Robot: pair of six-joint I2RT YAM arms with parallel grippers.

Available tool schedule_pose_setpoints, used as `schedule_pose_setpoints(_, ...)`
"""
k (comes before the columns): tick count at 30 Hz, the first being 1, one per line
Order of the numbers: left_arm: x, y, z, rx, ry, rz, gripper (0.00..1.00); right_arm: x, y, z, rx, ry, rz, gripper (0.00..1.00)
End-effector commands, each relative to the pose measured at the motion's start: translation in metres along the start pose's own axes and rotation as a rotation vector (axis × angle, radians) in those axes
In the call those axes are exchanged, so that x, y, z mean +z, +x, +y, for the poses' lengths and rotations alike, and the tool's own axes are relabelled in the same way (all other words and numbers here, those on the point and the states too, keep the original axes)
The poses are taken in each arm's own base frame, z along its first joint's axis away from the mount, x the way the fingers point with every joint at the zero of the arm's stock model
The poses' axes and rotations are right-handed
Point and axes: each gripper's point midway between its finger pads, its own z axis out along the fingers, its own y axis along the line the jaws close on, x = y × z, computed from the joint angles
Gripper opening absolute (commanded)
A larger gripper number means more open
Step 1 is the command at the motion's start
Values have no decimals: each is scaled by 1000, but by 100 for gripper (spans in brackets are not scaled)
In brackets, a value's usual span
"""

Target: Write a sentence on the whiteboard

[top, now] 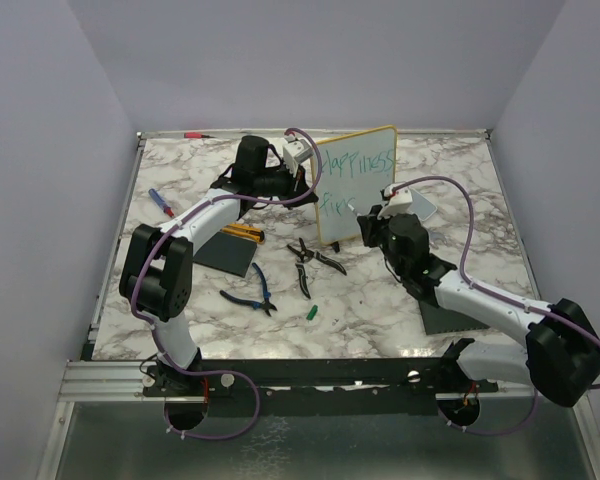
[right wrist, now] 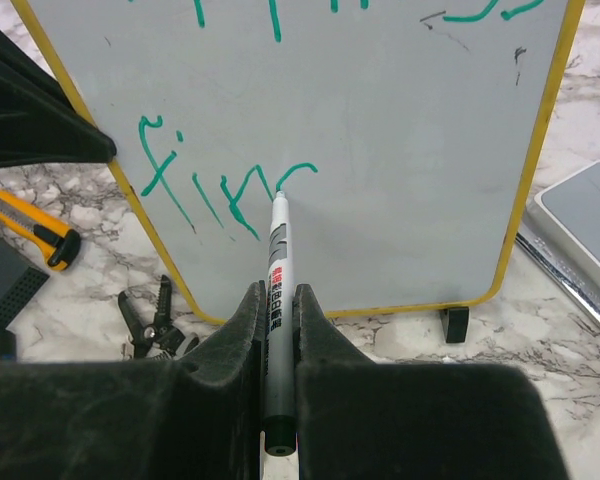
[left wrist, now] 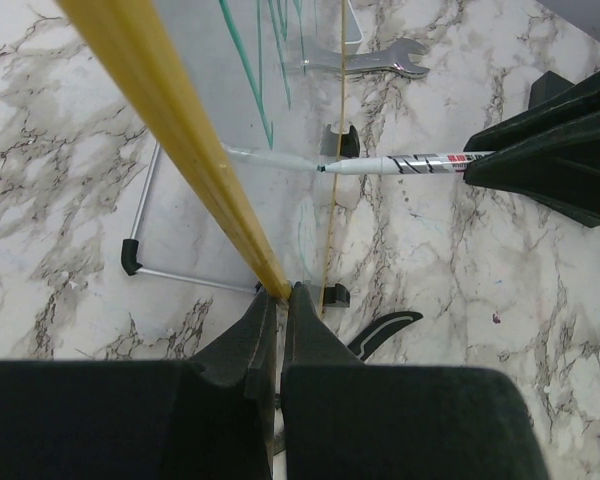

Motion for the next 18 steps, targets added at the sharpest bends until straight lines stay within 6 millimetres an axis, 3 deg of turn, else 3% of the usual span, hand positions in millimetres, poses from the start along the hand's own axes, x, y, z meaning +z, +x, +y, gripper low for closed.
schedule_pose_setpoints(1, -5, 5, -4, 35, -5, 19, 0, -2, 26, -7, 2, 19, 65, 1)
schedule_pose_setpoints(10, -5, 5, -4, 36, -5, 19, 0, 0, 21, -16, 7, 77, 50, 1)
schedule_pose_setpoints(18, -5, 5, -5, 36, -4, 18, 0, 5, -14, -12, 13, 85, -40, 1)
